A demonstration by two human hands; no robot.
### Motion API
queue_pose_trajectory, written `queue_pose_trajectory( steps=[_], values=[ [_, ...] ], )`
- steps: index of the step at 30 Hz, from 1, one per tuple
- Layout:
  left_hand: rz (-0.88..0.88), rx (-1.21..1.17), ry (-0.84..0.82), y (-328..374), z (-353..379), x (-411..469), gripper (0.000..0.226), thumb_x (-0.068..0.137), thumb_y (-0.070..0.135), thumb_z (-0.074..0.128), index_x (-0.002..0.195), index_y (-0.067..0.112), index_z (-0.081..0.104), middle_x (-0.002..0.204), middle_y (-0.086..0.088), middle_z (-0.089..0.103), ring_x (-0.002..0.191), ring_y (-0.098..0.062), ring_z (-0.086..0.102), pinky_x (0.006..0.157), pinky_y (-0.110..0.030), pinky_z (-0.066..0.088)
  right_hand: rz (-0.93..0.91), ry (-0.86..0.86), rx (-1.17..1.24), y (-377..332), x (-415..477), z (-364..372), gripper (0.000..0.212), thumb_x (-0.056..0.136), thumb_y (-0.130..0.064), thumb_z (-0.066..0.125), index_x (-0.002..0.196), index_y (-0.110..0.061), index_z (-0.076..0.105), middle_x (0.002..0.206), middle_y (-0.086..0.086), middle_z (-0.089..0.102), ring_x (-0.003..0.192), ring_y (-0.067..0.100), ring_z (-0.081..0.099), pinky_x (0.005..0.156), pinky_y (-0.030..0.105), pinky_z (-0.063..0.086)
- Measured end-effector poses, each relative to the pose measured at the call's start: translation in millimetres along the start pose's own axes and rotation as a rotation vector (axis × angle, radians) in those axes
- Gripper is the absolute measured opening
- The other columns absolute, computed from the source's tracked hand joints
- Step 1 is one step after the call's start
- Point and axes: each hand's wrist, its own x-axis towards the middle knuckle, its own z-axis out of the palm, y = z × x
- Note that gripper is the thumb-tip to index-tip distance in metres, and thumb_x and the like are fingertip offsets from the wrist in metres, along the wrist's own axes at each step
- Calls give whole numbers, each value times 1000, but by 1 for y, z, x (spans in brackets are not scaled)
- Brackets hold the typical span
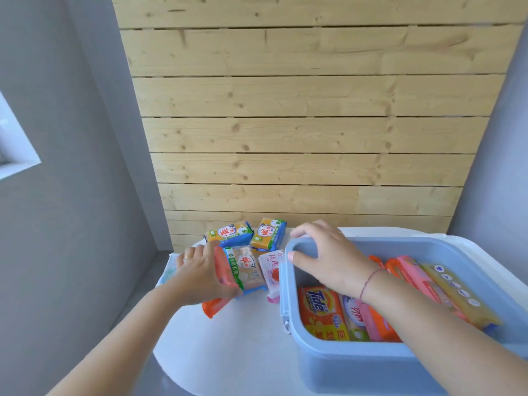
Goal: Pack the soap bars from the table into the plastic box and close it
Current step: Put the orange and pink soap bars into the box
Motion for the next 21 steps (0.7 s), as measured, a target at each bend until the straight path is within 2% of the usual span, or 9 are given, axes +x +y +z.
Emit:
queue_pose_trajectory(
  steps=[3, 5, 7, 9, 11, 14, 17, 19, 21],
  values=[
    [78, -259, 165, 22, -38, -24, 115, 37, 75, 61, 135, 32, 20, 119, 6, 42, 114, -17, 30, 104, -36, 22, 52, 92, 187, 10, -4, -14, 24, 87, -32, 60, 110, -25, 58, 118, -7, 54, 116, 10, 50, 89, 20, 34],
    [212, -421, 266, 48, -62, -41, 112, 36, 72, 64, 133, 36, 20, 116, 10, 39, 109, -11, 27, 102, -33, 23, 100, 91, 409, 7, -5, -23, 27, 85, -37, 62, 110, -26, 59, 120, -3, 60, 109, 9, 56, 89, 21, 39],
    [353, -496, 302, 84, -80, -54, 111, 36, 72, 65, 131, 38, 20, 119, 12, 39, 113, -10, 28, 103, -34, 24, 107, 12, 652, 0, -6, -33, 51, 77, -54, 62, 120, -28, 54, 117, 0, 65, 107, 11, 61, 98, 30, 47],
    [454, -487, 300, 125, -86, -62, 111, 37, 73, 64, 131, 39, 18, 124, 13, 38, 116, -12, 28, 104, -34, 24, 68, -21, 733, -3, -11, -44, 77, 65, -69, 58, 133, -34, 43, 108, 3, 70, 99, 10, 66, 94, 33, 52],
    [492, -489, 287, 156, -83, -66, 115, 37, 71, 66, 135, 37, 16, 126, 12, 38, 114, -10, 27, 107, -36, 24, 32, 49, 617, 0, -14, -53, 78, 68, -66, 63, 137, -41, 34, 99, 2, 73, 84, 9, 68, 80, 26, 53],
    [498, -497, 113, 178, -67, -64, 130, 40, 68, 74, 142, 38, 0, 138, 9, 37, 127, -12, 25, 112, -43, 23, 119, 130, 423, 19, -20, -59, 70, 75, -34, 65, 137, -40, 34, 78, -6, 66, 65, 11, 61, 63, 24, 44],
    [478, -415, -120, 181, -47, -63, 127, 49, 65, 74, 145, 37, -5, 141, 8, 43, 131, -12, 34, 104, -28, 32, 237, -38, 141, 38, -29, -50, 51, 76, -24, 61, 125, -28, 50, 90, -7, 64, 84, 17, 61, 70, 27, 44],
    [440, -402, -254, 181, -35, -63, 111, 63, 55, 73, 148, 30, 4, 135, 10, 52, 120, -7, 50, 93, -21, 39, 298, -111, -71, 46, -33, -41, 34, 79, -30, 59, 112, -23, 55, 105, -1, 65, 99, 22, 60, 74, 29, 44],
    [418, -441, -357, 185, -29, -65, 87, 72, 43, 68, 143, 21, 22, 132, 8, 56, 111, -9, 58, 94, -25, 45, 313, -109, -175, 49, -34, -35, 30, 79, -36, 59, 105, -21, 57, 109, 2, 62, 102, 24, 59, 75, 31, 44]
  ],
)
